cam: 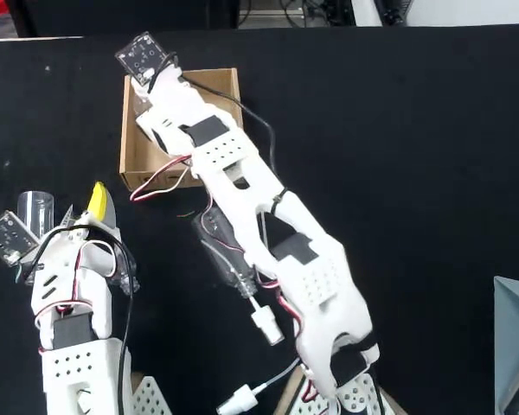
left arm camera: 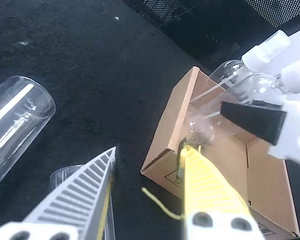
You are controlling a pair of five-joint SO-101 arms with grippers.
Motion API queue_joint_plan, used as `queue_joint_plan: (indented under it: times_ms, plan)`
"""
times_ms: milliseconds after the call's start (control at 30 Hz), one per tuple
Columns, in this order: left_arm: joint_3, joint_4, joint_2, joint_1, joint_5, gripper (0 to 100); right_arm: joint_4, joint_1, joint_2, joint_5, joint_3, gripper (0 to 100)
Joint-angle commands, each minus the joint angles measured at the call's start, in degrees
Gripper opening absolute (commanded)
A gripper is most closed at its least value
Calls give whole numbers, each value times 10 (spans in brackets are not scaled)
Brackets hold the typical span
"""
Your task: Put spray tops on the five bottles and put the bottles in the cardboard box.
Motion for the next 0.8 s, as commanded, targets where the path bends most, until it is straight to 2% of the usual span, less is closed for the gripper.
queue_joint_plan:
  times_ms: [0,333,767]
  plan:
    - [10,-15,-8,7,-6,186,0,-14,10,-4,-58,12]
    - [10,-16,-8,7,-6,187,21,-13,87,-4,-125,12]
    - [10,-16,-8,7,-6,188,111,-13,216,-4,-320,12]
